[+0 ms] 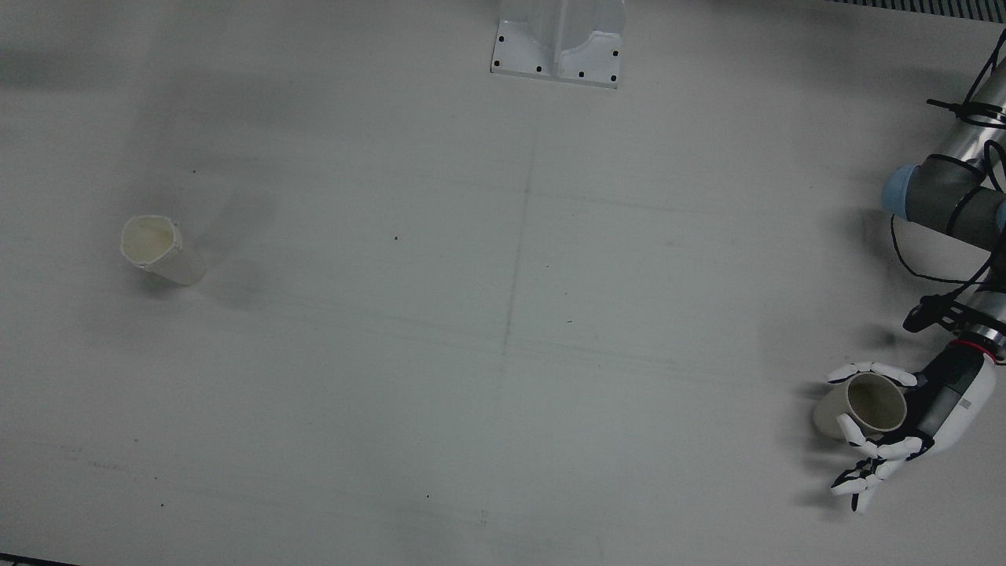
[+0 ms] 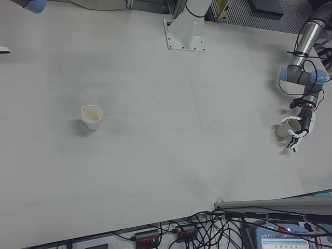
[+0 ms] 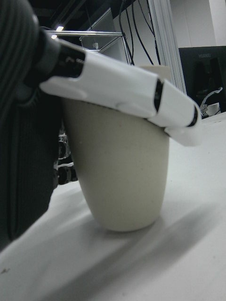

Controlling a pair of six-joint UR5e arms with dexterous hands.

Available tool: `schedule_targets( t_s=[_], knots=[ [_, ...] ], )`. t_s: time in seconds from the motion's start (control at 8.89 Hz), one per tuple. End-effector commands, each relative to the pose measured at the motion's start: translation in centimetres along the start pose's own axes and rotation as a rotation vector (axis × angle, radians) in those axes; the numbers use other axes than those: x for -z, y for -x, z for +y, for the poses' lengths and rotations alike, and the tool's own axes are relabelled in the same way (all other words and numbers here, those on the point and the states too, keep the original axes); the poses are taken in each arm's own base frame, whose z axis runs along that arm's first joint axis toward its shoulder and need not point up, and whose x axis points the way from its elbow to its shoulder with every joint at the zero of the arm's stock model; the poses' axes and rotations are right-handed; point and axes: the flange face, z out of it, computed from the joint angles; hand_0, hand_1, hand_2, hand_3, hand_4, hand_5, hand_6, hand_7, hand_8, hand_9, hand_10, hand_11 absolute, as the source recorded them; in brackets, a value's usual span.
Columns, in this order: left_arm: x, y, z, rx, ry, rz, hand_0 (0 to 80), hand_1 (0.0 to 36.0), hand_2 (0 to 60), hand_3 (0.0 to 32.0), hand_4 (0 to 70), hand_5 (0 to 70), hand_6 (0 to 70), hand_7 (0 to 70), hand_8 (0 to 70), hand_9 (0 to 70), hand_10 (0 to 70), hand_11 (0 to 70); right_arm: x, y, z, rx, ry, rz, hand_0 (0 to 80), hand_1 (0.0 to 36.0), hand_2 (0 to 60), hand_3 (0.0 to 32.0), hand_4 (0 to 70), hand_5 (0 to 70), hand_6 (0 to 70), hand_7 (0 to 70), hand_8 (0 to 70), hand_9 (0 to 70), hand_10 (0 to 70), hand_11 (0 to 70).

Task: Pour water
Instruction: 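Bring the right hand in toward the other white paper cup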

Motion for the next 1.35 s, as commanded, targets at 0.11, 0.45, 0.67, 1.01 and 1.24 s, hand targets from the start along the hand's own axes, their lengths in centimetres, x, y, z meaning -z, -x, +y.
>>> schedule_targets(
  t_s=[0.11,0.45,0.67,1.01,1.24],
  knots=[
    [0.4,-0.3,0.5,0.131,-0.012,0.0,80.0,36.0,60.0,0.0,60.0,70.0,8.6,18.6,3.0,2.3,4.9,11.3,-9.3,-6.8,3.6,0.228,0.111,0.109,52.5,26.2,52.6,0.0,38.6,24.1,6.6,19.2,3.1,2.7,2.9,5.9],
    [2.1,-0.5,-0.7,0.171,-0.033,-0.001,80.0,36.0,60.0,0.0,57.7,70.0,7.9,18.0,3.1,2.2,4.9,11.3,-8.5,-12.2,1.9,0.297,0.086,0.18,53.4,17.4,13.9,0.0,36.9,22.6,4.6,17.6,1.8,2.1,1.7,3.9],
    [3.3,-0.4,-1.6,0.173,-0.041,-0.002,80.0,36.0,60.0,0.0,56.3,70.0,7.8,17.8,3.1,2.1,4.9,11.6,-8.2,-12.4,0.7,0.302,0.062,0.186,51.6,12.8,0.0,0.0,4.8,11.7,0.0,3.1,2.3,0.0,0.0,0.3],
    [5.4,-0.3,-2.8,0.174,-0.044,-0.003,80.0,36.0,60.0,0.0,55.7,70.0,7.8,17.9,3.4,2.2,5.4,12.1,-8.9,-19.9,2.2,0.342,0.082,0.256,49.8,13.6,0.0,2.8,0.0,13.5,0.0,3.2,1.6,0.0,0.0,0.0],
    [7.4,-0.5,-3.8,0.193,-0.055,0.001,80.0,36.0,60.0,0.0,55.5,70.0,7.9,17.9,3.3,2.2,5.6,12.4,-8.0,-23.5,1.6,0.355,0.068,0.282,50.7,16.4,1.4,2.6,0.0,16.0,0.0,4.5,1.8,0.0,0.0,0.0]
  ],
)
